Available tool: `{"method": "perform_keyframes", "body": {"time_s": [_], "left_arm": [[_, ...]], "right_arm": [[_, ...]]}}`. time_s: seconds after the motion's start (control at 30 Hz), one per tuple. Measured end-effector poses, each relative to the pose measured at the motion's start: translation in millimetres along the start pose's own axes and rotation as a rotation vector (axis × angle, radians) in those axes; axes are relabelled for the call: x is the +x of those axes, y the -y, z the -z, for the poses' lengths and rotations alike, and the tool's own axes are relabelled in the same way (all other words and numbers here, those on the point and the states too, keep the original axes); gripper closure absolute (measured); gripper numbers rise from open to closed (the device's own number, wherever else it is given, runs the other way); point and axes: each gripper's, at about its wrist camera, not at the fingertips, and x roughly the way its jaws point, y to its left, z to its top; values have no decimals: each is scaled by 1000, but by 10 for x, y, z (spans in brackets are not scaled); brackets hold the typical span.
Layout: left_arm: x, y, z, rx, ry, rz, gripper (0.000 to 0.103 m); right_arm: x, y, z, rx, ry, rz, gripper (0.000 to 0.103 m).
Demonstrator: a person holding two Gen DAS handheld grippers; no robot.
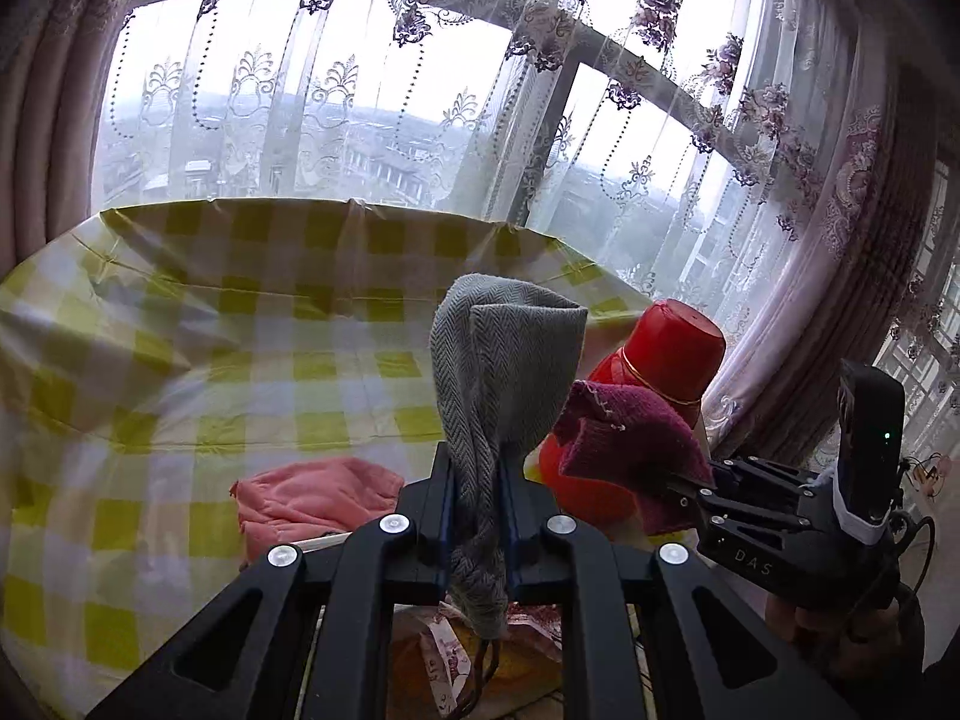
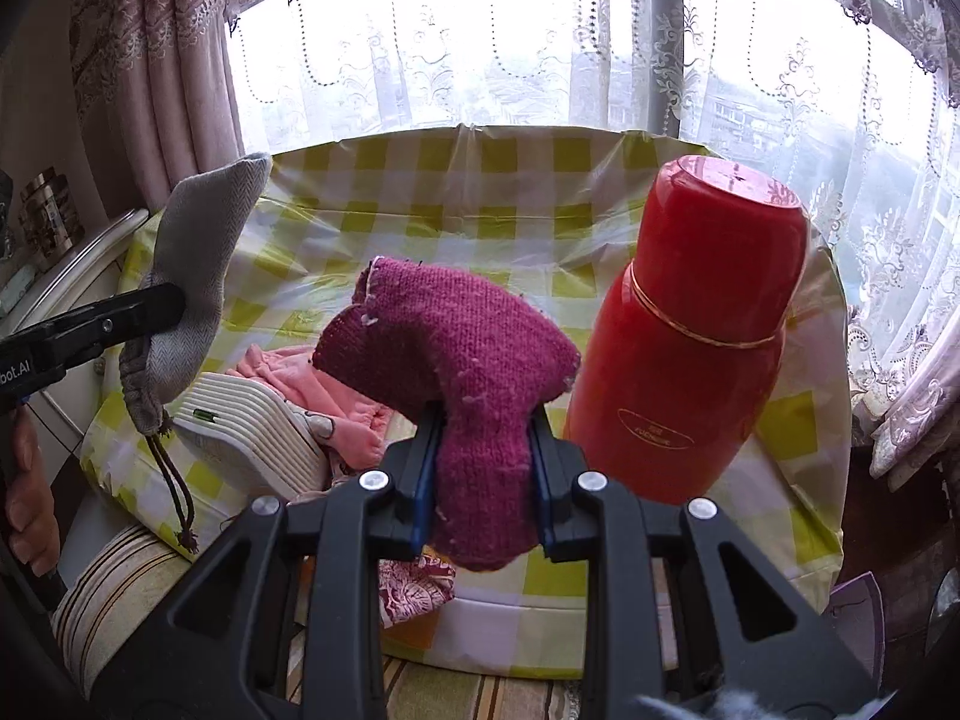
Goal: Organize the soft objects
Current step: 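Carry the grey pouch and magenta hat over the white box and open both grippers, then lift both open grippers out of the box and move back over the table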
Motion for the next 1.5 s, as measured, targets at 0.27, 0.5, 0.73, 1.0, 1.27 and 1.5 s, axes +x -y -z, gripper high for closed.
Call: {"method": "perform_keyframes", "body": {"time_s": [0.27,0.5,0.73,1.0,1.27,1.5], "left_arm": [[16,416,169,38,-47,52,89],[90,879,316,98,-89,118,89],[233,1343,494,147,-150,210,89],[427,1830,715,204,-231,294,89],[623,2227,901,286,-304,339,89],[875,2498,1019,359,-369,342,60]], "right_arm": [[-339,481,345,70,-20,76,73],[-656,915,563,116,-24,173,73],[-938,1363,790,179,-32,253,72],[-1121,1694,990,226,-56,320,69],[-1213,1946,1202,271,-91,371,69],[-1260,2034,1312,278,-119,397,51]]}}
